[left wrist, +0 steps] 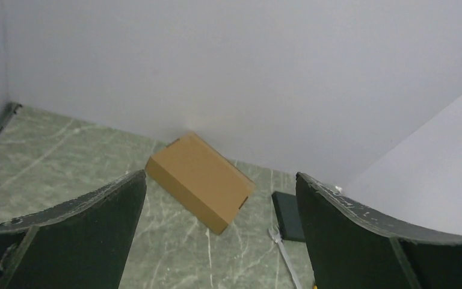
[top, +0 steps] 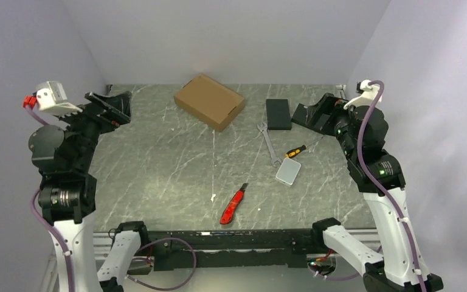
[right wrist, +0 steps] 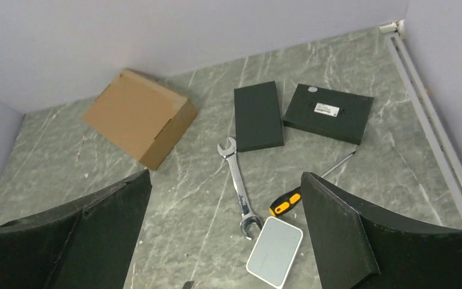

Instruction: Unpack the express box

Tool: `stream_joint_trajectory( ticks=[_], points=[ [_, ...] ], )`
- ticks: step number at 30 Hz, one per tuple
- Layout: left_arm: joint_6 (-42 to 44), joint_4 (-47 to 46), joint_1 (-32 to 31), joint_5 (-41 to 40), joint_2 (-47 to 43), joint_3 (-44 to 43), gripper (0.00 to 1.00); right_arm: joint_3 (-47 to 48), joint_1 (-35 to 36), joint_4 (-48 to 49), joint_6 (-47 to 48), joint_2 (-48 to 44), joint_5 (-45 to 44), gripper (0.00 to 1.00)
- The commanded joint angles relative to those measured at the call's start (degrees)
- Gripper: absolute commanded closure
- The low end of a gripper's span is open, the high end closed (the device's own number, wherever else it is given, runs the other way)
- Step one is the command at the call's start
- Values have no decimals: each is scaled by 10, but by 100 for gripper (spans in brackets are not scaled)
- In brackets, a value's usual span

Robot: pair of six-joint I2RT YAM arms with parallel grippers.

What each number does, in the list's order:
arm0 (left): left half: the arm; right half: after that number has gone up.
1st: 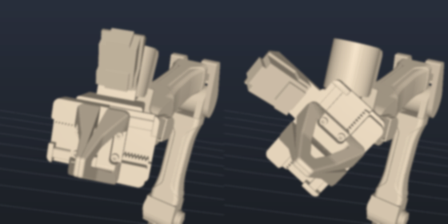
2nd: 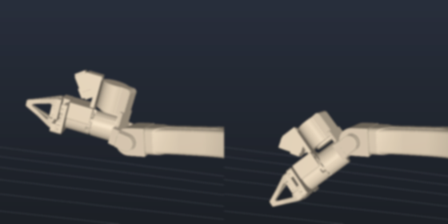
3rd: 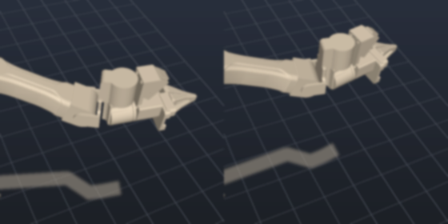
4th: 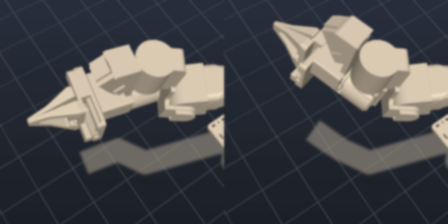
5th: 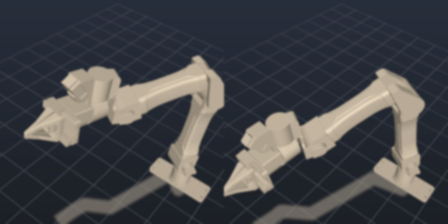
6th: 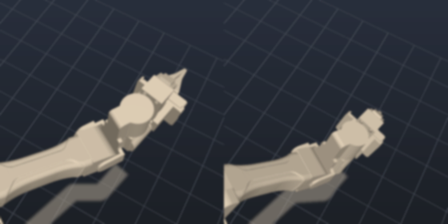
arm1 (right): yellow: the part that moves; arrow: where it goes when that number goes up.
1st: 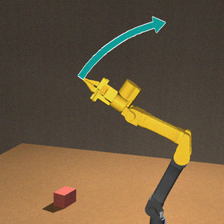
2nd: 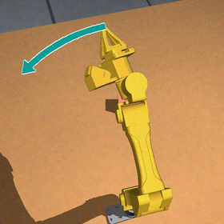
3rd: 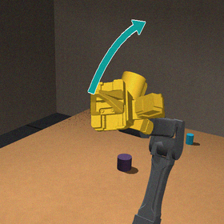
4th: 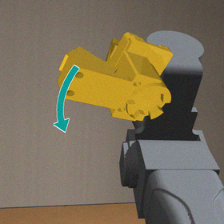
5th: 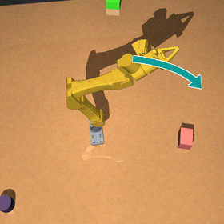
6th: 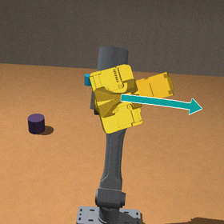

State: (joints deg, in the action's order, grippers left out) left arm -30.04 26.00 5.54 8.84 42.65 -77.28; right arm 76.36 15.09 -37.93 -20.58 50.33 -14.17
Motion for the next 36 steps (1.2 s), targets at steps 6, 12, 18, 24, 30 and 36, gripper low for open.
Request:
stream_joint_trajectory(
  ticks=[6, 12, 18, 24, 30, 36],
  points=[
    [-88, 9, -2, 127, 100, 58, 0, -28, 0, 113, -5, 99, 145, 0],
    [-147, -42, -2, 260, 185, 146, 1, -55, -13, 235, -19, 239, 253, 0],
    [-344, -366, -11, 373, 268, 320, 1, 24, -30, 289, -37, 420, 327, 0],
    [-391, -476, -85, 345, 390, 330, 0, 172, -52, 299, -35, 594, 387, 0],
    [-431, -561, -116, 305, 540, 296, 10, 317, -53, 306, -59, 733, 413, 0],
    [-463, -617, -121, 267, 647, 249, 17, 432, -47, 327, -88, 847, 433, 2]
  ],
)
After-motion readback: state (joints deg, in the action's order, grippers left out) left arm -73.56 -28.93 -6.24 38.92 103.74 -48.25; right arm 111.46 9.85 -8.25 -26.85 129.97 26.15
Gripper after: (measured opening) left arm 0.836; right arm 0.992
